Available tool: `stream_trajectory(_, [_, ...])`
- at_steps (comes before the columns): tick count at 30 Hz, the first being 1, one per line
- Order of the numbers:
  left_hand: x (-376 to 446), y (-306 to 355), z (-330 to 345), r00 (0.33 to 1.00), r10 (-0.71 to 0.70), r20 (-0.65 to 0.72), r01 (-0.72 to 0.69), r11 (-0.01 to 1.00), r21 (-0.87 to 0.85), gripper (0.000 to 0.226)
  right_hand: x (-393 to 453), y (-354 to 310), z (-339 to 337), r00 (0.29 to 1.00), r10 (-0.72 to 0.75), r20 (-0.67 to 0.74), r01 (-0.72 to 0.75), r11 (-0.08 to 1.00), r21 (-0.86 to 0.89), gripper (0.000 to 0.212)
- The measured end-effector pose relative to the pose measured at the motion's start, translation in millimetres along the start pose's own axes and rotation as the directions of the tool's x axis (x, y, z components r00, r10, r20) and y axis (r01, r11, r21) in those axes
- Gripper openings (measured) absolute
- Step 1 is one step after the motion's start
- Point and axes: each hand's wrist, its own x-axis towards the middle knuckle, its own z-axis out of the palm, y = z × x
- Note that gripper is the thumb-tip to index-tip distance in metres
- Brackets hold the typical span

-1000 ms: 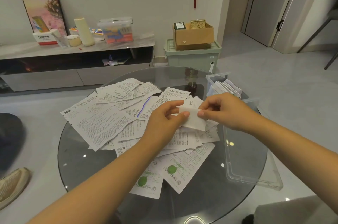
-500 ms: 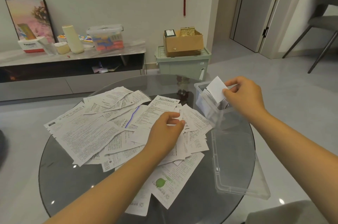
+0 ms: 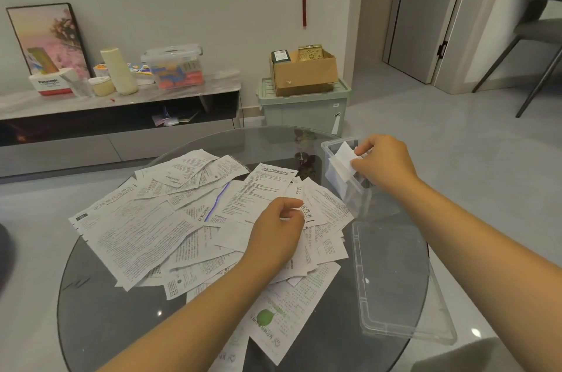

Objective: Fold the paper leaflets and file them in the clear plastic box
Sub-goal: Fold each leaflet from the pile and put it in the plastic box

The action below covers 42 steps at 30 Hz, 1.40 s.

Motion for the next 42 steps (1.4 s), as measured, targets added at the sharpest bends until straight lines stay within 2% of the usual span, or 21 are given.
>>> stream_trajectory(3, [0.5, -0.8, 0.4, 1.0, -0.005, -0.002, 0.005, 1.0, -0.009, 0.024, 0.8, 3.6, 1.0, 1.0, 0.0, -0.017, 0.0, 1.0, -0.009, 0.015])
stream_trajectory(8, [-0.2, -1.0, 1.4, 1.0, -0.005, 0.001, 0.005, 1.0, -0.006, 0.023, 3.9, 6.6, -8.7, 0.989, -0.023, -0.148, 0.022, 1.0, -0.005, 0.008])
stream_trajectory(12, [-0.6, -0.6, 1.0, 1.0, -0.004, 0.002, 0.004, 1.0, -0.006, 0.024, 2.0, 9.9, -8.1, 0.99, -0.069, -0.126, 0.058, 0.995, -0.083, 0.008])
stream_trajectory(17, [0.4, -2.7, 0.5, 1.0, -0.009, 0.005, 0.009, 1.0, 0.0, 0.022, 3.0, 4.6, -11.5, 0.98, -0.13, -0.15, 0.126, 0.991, -0.034, 0.008])
stream_trajectory(20, [0.8, -3.4, 0.1, 1.0, -0.007, 0.007, 0.006, 1.0, 0.011, 0.022, -0.2, 3.6, -9.4, 0.983, -0.158, -0.097, 0.146, 0.982, -0.116, 0.006])
stream_trajectory(30, [0.1, -2.7, -0.5, 1.0, -0.012, 0.014, 0.012, 1.0, 0.015, 0.023, 0.2, 4.6, -6.6, 0.998, -0.069, -0.007, 0.064, 0.961, -0.27, 0.011])
stream_trajectory(35, [-0.5, -3.5, -0.5, 1.0, -0.013, 0.022, 0.013, 1.0, 0.017, 0.024, 2.1, 6.7, -3.3, 0.999, -0.021, 0.05, 0.031, 0.978, -0.205, 0.015])
stream_trajectory(40, [-0.2, -4.5, -1.0, 0.999, -0.018, 0.029, 0.017, 1.0, 0.019, 0.023, 1.3, 3.1, -7.2, 0.995, -0.055, -0.078, 0.042, 0.986, -0.162, 0.009])
stream_trajectory(42, [-0.3, -5.1, -1.3, 0.999, -0.019, 0.031, 0.019, 1.0, 0.015, 0.023, 1.5, 2.9, -8.1, 0.994, -0.066, -0.086, 0.05, 0.984, -0.174, 0.007])
